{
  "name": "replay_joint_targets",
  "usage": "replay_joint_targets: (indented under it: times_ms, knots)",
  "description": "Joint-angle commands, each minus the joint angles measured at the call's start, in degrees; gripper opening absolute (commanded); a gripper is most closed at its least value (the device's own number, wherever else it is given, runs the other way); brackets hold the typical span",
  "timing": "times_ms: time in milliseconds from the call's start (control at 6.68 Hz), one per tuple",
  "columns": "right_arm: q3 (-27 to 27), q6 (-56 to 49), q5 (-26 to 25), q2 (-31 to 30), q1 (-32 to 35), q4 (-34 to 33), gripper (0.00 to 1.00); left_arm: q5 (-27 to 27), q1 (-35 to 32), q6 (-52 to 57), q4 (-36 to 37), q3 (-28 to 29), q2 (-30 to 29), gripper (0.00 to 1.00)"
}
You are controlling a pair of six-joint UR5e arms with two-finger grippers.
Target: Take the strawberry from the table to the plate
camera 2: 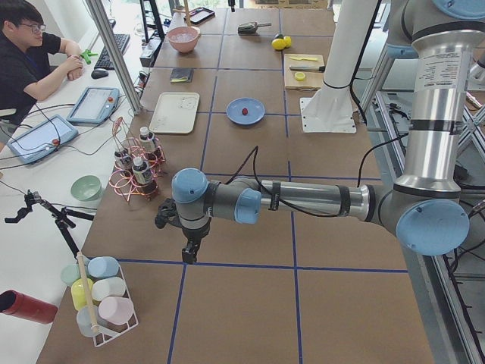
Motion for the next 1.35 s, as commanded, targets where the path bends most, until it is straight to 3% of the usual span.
replay_joint_targets:
  times_ms: [0, 299, 598, 1197]
  knots:
    - [-1.85, -0.31, 0.75, -2.06, 4.48, 5.83, 1.0, -0.05, 0.08, 0.0, 0.11, -0.02, 2.41, 1.0]
    - [-3.25, 0.03, 0.93, -5.24, 4.95, 8.59, 1.0, -3.47, 0.0, -0.35, 0.28, 0.77, 2.6, 1.0]
    - [-3.7, 0.73, 4.52, -7.17, 5.73, 8.68, 1.0, -3.57, -0.27, -0.44, 0.55, 0.77, 3.48, 1.0]
    - [-1.69, 0.74, 4.8, -10.68, 8.2, 9.03, 1.0, -3.48, -0.27, -0.7, 0.63, 0.42, 3.4, 1.0]
